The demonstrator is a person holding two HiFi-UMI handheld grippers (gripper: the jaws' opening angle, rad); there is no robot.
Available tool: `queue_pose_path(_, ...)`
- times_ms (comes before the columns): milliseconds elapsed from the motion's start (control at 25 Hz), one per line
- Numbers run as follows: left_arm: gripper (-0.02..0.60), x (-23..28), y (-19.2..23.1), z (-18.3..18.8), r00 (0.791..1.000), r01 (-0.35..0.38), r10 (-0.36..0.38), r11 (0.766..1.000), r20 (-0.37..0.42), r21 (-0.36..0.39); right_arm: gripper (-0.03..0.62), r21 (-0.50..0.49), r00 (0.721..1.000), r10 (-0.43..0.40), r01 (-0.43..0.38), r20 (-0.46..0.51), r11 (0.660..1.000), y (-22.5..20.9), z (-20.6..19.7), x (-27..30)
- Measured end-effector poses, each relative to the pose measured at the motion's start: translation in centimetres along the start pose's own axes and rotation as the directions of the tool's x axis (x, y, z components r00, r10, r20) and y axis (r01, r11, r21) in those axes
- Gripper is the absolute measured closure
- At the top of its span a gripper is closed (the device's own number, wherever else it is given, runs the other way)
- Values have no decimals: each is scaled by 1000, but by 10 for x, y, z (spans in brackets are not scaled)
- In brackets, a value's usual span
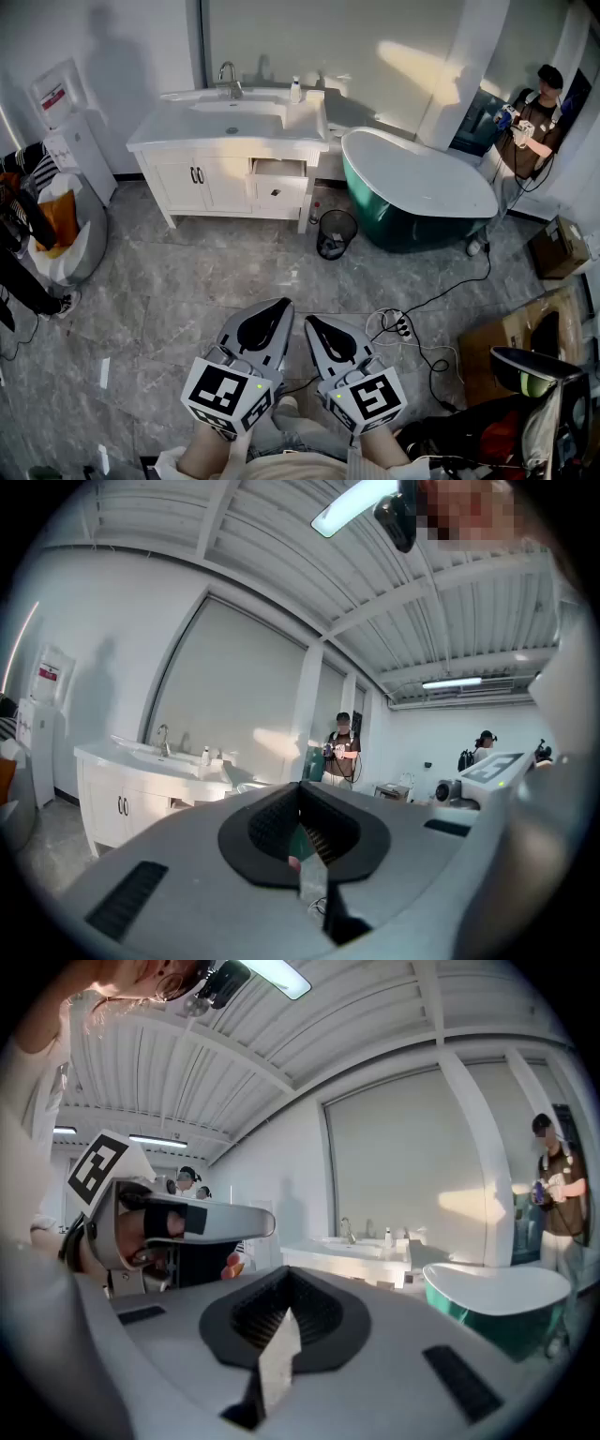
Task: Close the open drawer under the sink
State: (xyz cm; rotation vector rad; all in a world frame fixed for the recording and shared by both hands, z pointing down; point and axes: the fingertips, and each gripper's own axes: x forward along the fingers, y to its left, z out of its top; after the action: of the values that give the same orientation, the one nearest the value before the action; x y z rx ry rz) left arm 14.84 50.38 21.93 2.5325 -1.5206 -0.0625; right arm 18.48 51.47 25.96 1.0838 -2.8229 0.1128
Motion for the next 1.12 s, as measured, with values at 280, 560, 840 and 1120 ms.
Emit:
queue_pose_path(280, 565, -1, -19, -6, 1000, -2, 3, 1000, -11, 22, 585, 10, 1000, 12, -12, 10, 1000, -5, -1, -19)
queue_pose_path(560, 565, 0, -13, -11, 1000, -22, 23, 1000, -17, 16, 583, 26, 1000, 22, -22, 1, 999, -8, -8, -12)
queue_pose_path(840, 565, 21, 23, -8, 1000, -24, 24, 999, -10, 21, 585, 32, 1000, 10, -10, 2, 999, -23, -9, 24)
queue_pose_path(1120, 565, 74, 81, 10, 1000, -1, 1, 1000, -8, 25, 583, 27, 1000, -5, 6, -21, 1000, -57, 1, 94)
